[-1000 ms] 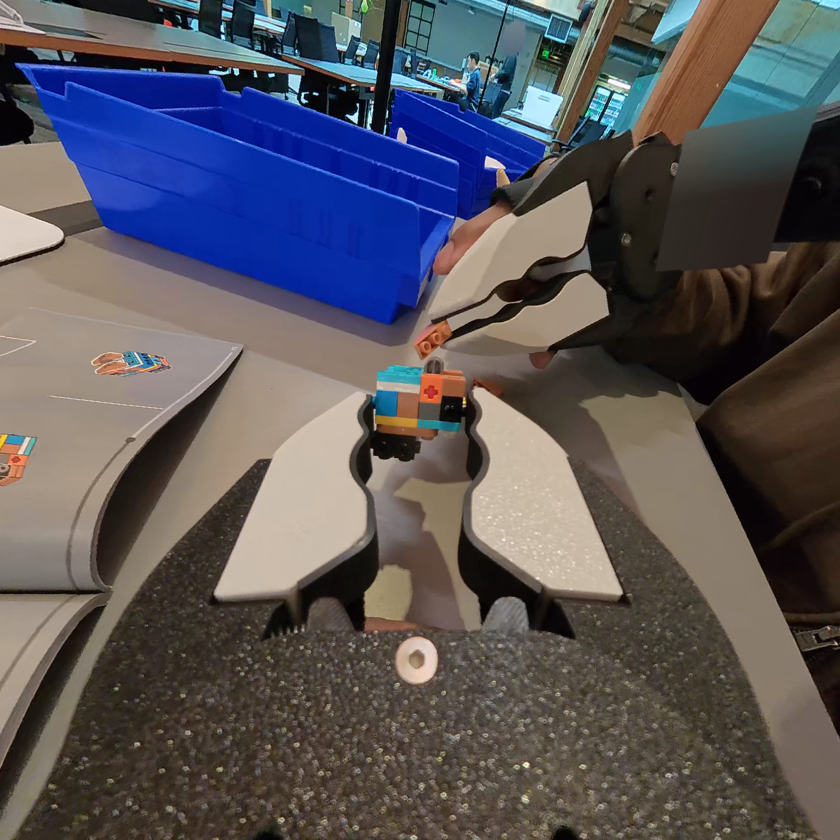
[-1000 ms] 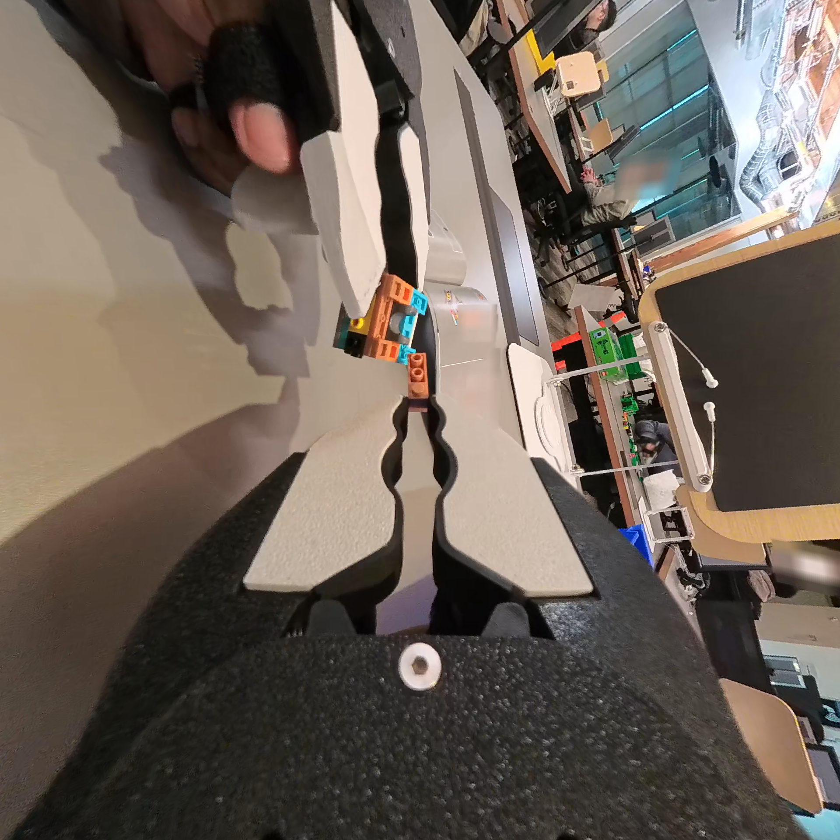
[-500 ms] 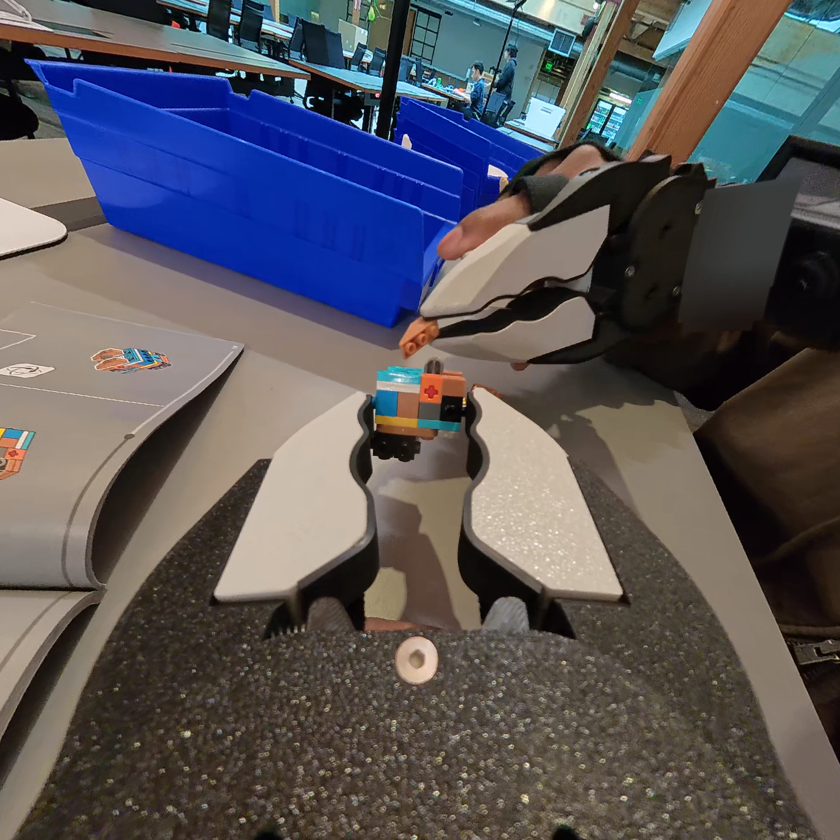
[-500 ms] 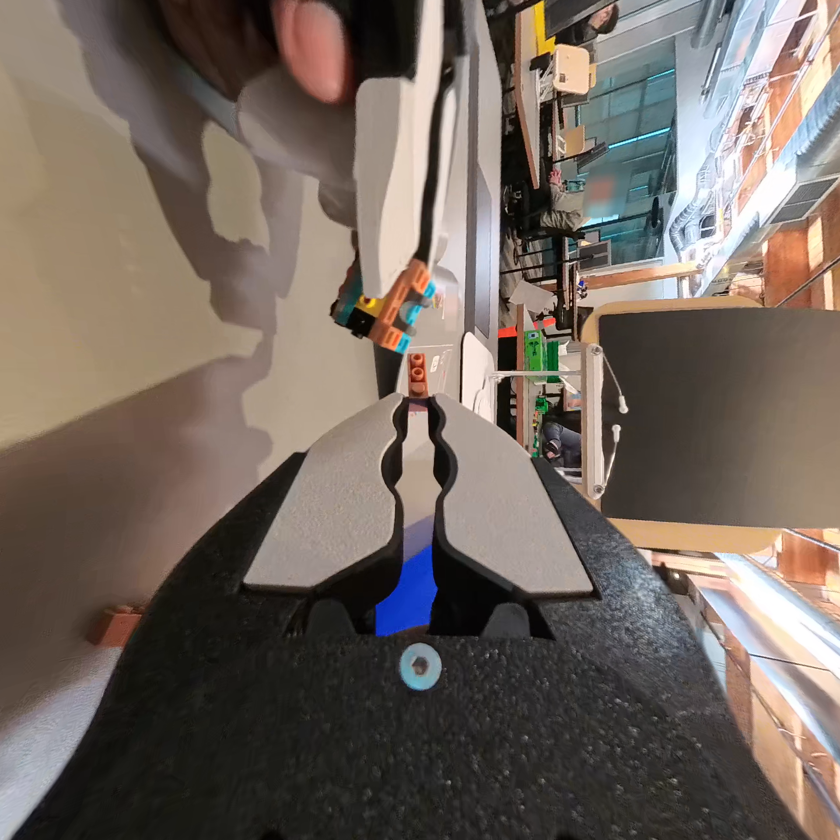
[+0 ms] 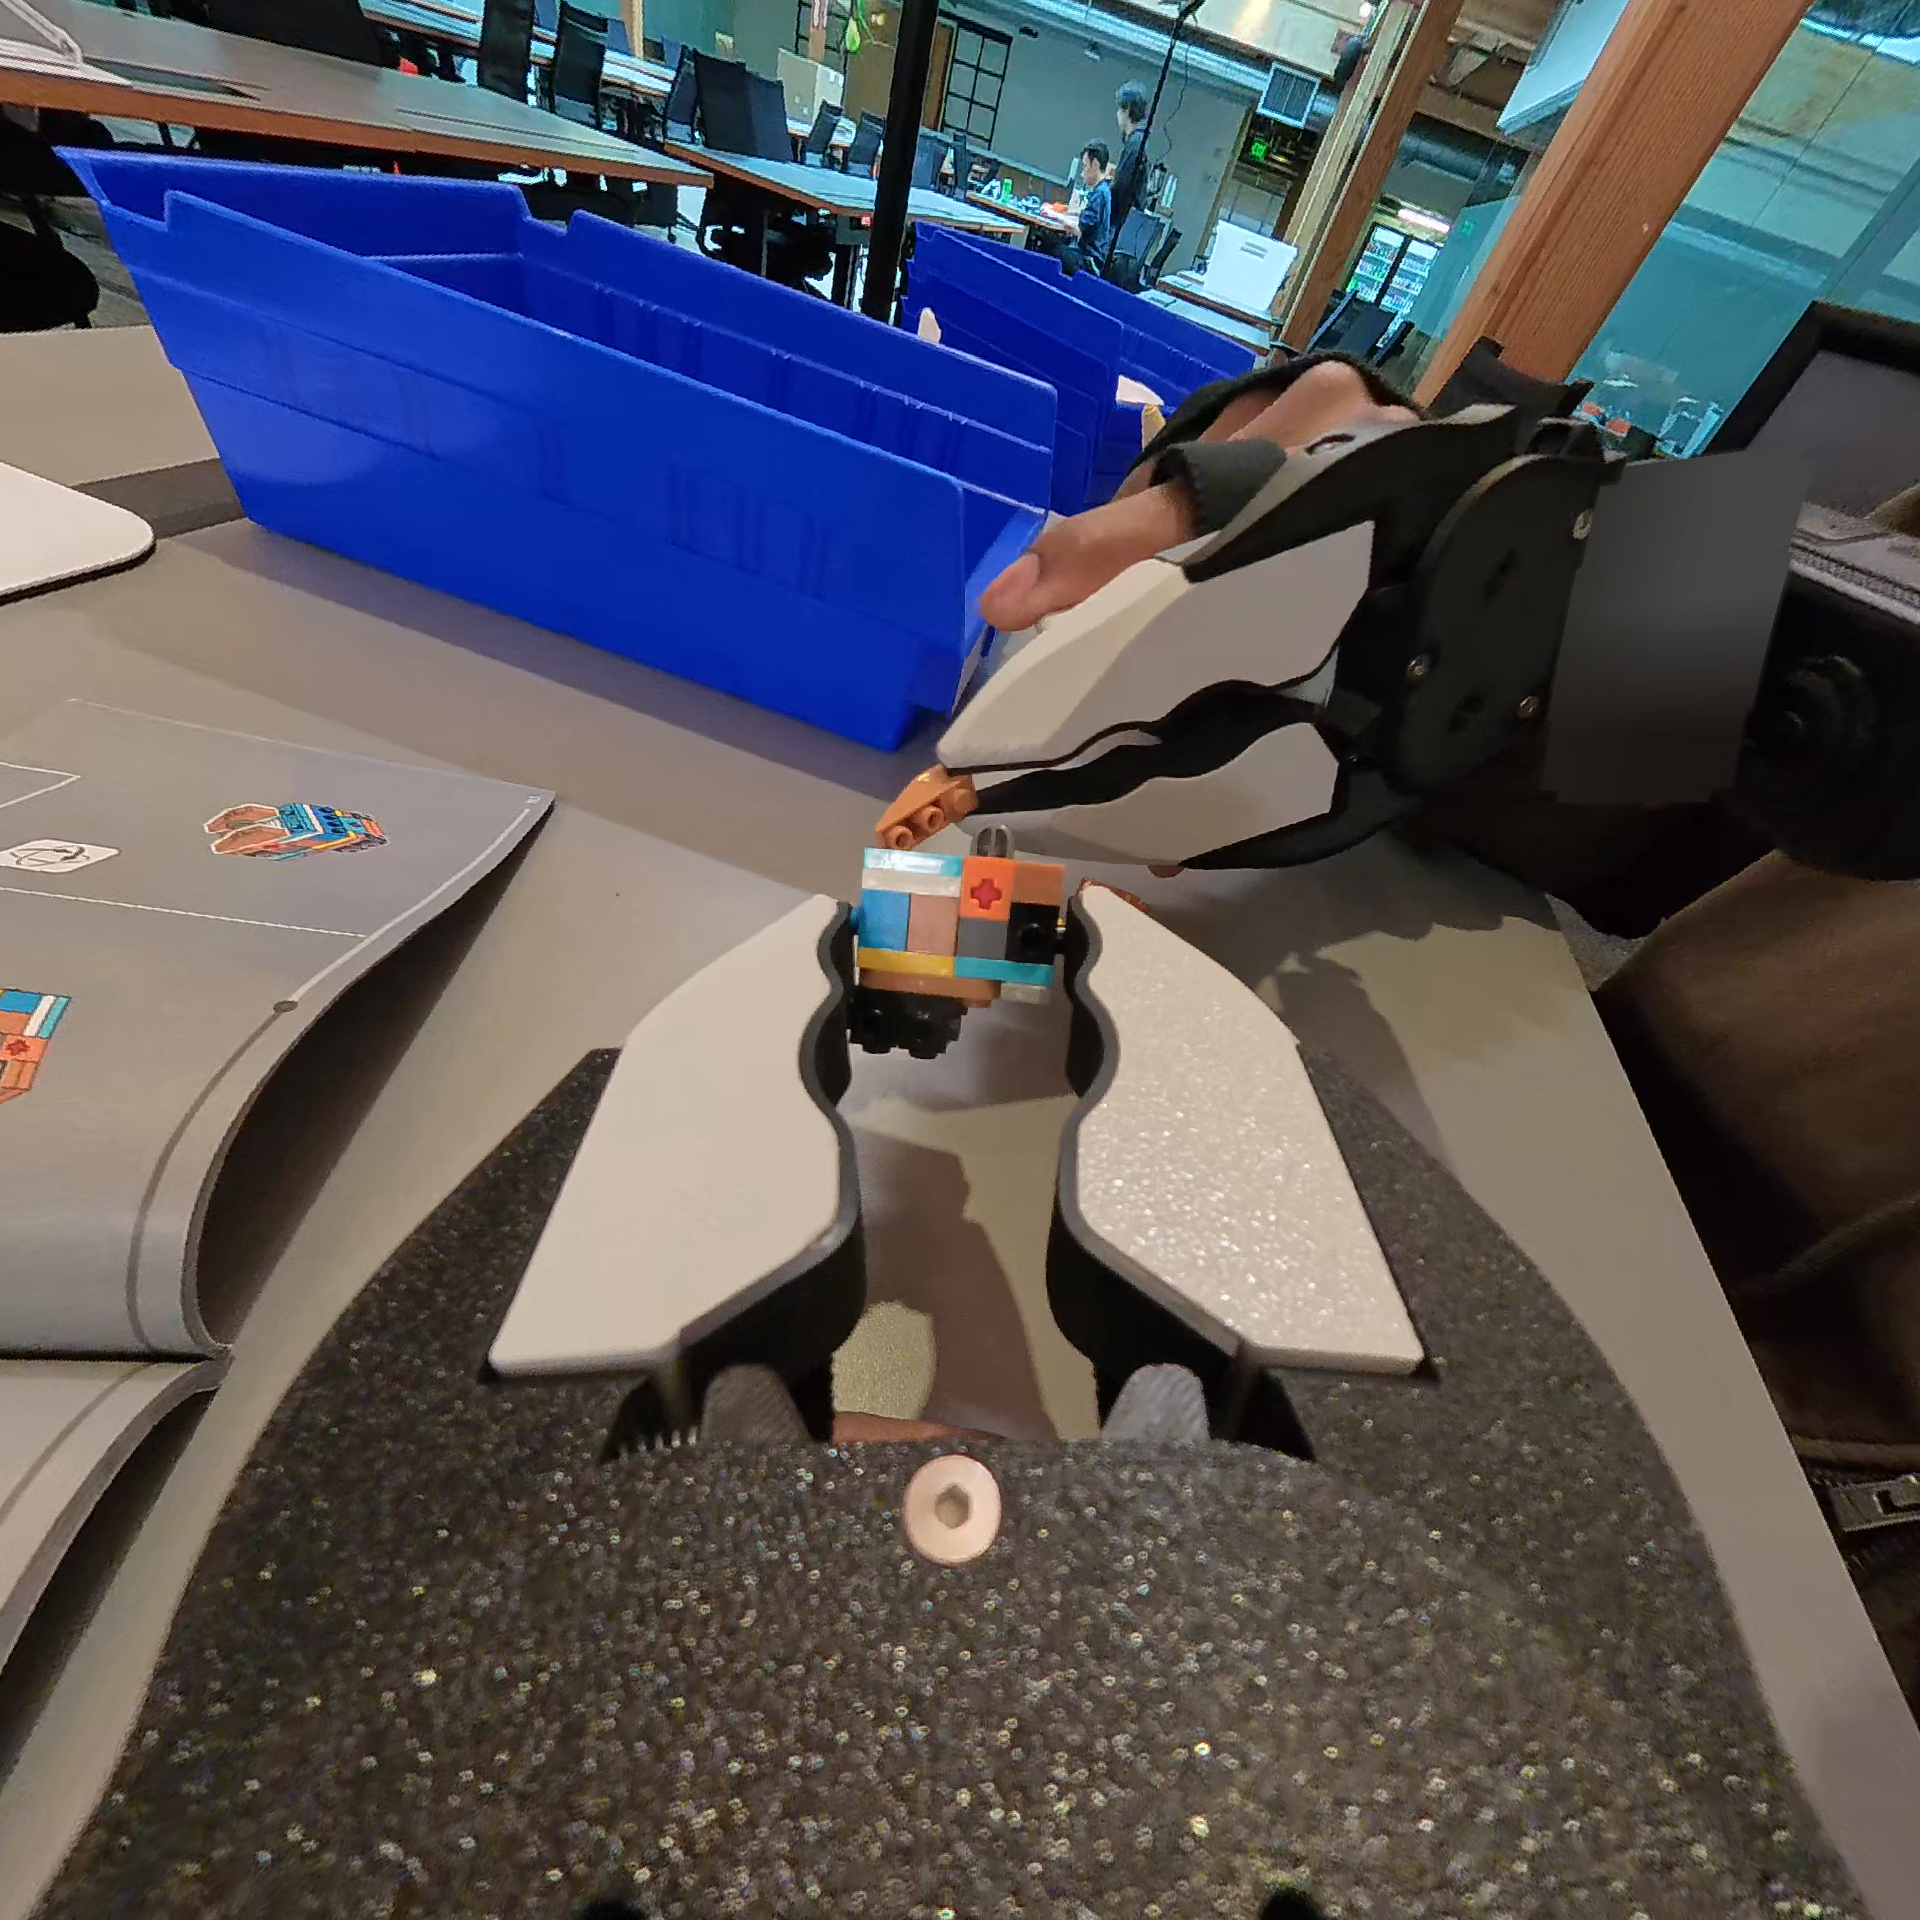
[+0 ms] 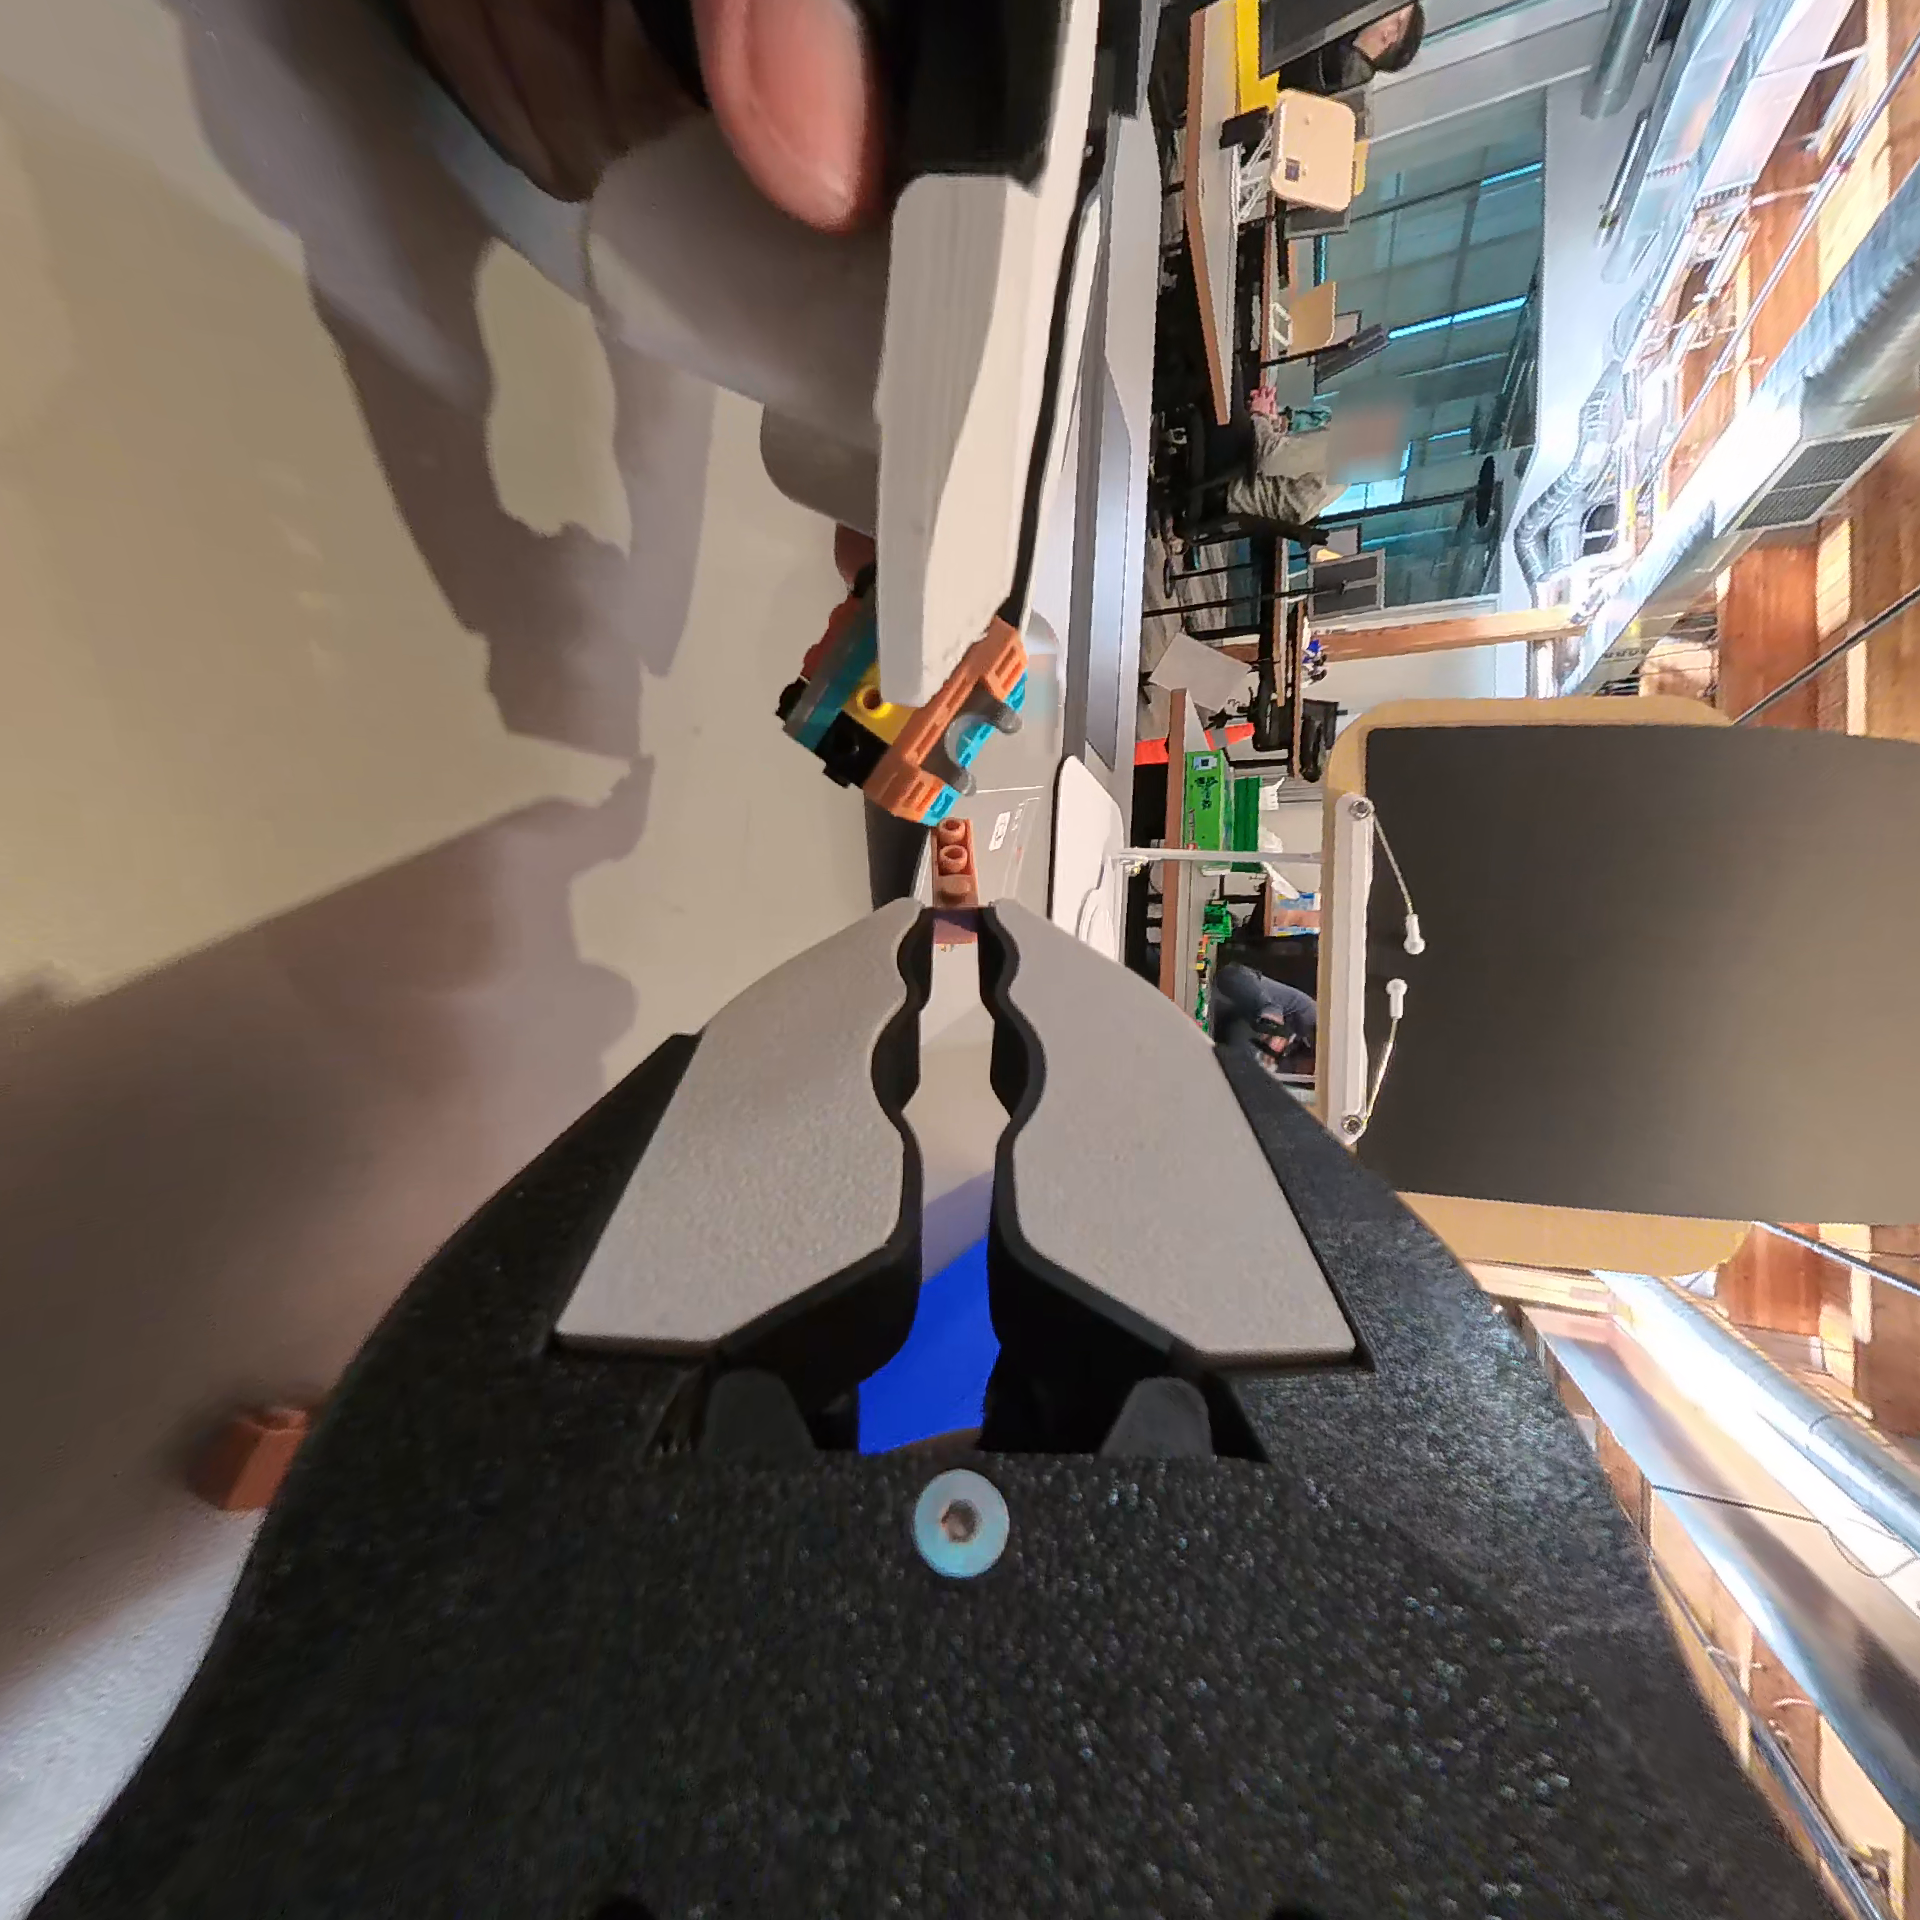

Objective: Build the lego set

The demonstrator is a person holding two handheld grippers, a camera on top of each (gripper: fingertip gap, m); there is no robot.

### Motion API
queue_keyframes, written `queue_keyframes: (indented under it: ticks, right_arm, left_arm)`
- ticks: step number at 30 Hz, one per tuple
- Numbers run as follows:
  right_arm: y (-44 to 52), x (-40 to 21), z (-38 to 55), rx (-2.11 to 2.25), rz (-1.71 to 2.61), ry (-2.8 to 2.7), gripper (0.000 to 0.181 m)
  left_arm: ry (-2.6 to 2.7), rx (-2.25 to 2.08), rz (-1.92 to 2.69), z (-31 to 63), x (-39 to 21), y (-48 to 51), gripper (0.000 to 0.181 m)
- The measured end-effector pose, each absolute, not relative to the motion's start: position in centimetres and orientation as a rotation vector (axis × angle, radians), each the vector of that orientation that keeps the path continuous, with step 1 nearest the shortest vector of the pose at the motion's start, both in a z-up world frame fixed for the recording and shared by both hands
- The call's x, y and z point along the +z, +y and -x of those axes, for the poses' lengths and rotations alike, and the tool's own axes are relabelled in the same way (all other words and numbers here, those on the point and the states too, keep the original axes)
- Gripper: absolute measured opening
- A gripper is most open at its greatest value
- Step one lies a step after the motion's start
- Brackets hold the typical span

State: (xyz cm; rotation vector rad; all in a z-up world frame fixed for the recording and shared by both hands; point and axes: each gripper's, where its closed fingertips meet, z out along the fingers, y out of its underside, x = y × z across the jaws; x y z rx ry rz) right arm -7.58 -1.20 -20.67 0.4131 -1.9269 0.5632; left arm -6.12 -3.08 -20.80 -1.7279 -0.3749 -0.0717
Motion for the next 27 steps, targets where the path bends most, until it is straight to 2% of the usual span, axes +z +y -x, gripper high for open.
queue_keyframes:
  ticks: [27]
  right_arm:
    - [-1.95, -20.01, 7.04, 0.617, -0.444, -1.885, 0.008]
  left_arm:
    - [-0.395, -0.089, 1.71, 6.32, -20.64, -3.18, 0.039]
